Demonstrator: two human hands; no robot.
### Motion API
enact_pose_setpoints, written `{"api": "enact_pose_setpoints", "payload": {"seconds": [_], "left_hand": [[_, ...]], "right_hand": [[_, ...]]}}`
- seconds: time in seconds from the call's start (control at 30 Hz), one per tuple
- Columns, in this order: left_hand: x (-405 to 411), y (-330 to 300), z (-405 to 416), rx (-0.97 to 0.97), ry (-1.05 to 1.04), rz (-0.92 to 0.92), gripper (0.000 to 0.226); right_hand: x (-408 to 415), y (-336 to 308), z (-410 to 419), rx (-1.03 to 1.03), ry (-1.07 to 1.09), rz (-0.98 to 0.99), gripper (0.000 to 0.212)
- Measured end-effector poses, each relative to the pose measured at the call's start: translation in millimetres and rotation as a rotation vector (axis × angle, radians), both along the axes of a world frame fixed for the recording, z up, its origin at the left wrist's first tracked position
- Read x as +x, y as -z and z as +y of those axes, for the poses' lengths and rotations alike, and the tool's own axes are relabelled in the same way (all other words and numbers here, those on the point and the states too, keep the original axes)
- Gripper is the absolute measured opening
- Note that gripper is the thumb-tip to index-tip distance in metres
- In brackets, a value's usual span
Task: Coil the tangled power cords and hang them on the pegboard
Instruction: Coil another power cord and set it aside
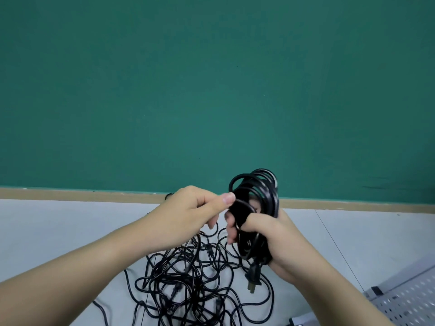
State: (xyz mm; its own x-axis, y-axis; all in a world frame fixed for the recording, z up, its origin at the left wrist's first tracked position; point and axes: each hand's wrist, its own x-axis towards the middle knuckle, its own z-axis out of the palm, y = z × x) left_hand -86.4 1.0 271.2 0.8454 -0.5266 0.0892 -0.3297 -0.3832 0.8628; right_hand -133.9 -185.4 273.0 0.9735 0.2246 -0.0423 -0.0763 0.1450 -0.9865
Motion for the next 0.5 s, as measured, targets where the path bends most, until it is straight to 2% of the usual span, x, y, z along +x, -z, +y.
{"api": "enact_pose_setpoints", "payload": {"seconds": [0.13,0.2,0.27,0.33,0.4,0.5], "left_hand": [[8,12,5,0.064,0.017,0.051,0.07],[9,15,5,0.093,0.037,0.068,0.071],[11,16,3,0.117,0.043,0.067,0.076],[14,16,1,0.082,0.051,0.083,0.072],[16,13,-1,-0.026,0.037,0.119,0.062],[16,8,-3,-0.193,0.013,0.168,0.053]], "right_hand": [[-3,-13,-9,0.338,-0.022,0.064,0.024],[-5,-19,-13,0.444,-0.04,0.07,0.022],[-4,-22,-18,0.536,-0.029,0.078,0.027],[0,-23,-23,0.587,0.016,0.091,0.035],[4,-21,-29,0.483,0.056,0.081,0.037],[6,-14,-30,0.079,0.138,0.048,0.042]]}}
